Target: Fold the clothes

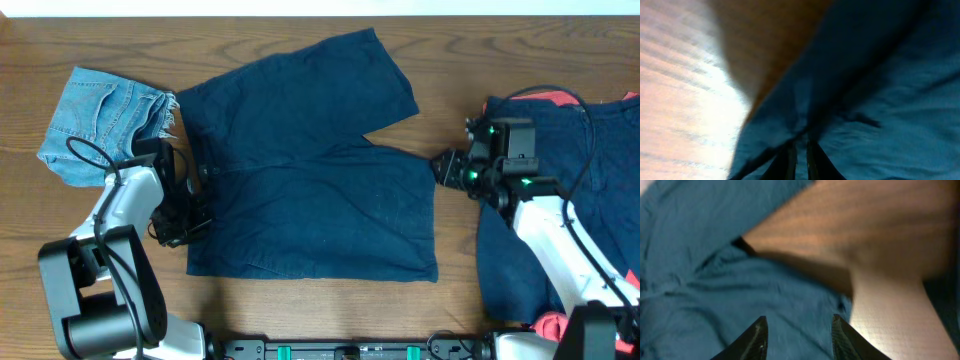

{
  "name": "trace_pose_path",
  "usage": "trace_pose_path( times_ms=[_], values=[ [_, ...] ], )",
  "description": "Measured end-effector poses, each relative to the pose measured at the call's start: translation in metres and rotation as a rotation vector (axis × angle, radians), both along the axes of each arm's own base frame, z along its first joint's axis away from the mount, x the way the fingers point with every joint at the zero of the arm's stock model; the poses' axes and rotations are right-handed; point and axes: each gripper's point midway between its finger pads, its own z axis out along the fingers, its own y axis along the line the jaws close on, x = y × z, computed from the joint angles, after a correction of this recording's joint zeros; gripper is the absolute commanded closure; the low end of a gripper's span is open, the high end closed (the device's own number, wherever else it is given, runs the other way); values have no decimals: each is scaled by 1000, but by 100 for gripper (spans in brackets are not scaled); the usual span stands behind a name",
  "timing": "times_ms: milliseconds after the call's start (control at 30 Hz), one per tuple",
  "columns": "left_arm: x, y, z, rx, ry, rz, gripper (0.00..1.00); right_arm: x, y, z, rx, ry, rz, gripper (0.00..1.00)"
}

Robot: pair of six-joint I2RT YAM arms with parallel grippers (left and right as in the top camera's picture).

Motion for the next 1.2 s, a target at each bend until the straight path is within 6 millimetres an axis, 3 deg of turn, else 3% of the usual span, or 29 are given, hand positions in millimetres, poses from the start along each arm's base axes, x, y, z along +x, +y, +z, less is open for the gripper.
trace_pose_path(
  times_ms=[100,200,267,367,467,667,700,733,800,833,900,1067,1200],
  values=[
    [7,-3,5,-18,-43,-7,78,11,-2,-15,-36,-4,-3,45],
    [14,-4,6,-26,-75,-17,75,17,-6,-40,-64,30,-18,48],
    [20,-4,6,-27,-100,-20,75,19,-7,-54,-71,51,-17,56],
    [28,-3,4,-23,-136,-21,75,20,-4,-68,-58,76,-4,79],
    [28,-3,1,-24,-144,-21,76,25,-1,-70,-47,55,8,99],
    [28,-3,-1,-21,-151,-24,81,53,-8,-51,-34,-70,-51,99],
    [28,-2,-1,-17,-152,-25,81,57,-10,-48,-28,-88,-68,92],
    [28,-2,-2,-14,-152,-25,81,61,-13,-45,-23,-99,-84,64],
    [28,0,-2,-5,-150,-25,81,67,-20,-41,-22,-124,-115,33],
    [28,1,-2,-2,-150,-25,81,68,-23,-40,-22,-131,-124,27],
    [27,2,-2,5,-147,-26,81,69,-28,-40,-25,-131,-136,20],
    [2,-3,0,-14,-44,-27,75,49,-33,-44,-9,-41,-133,19],
    [-15,-6,13,-22,4,-28,65,26,-30,-15,13,-28,-88,19]
  ],
)
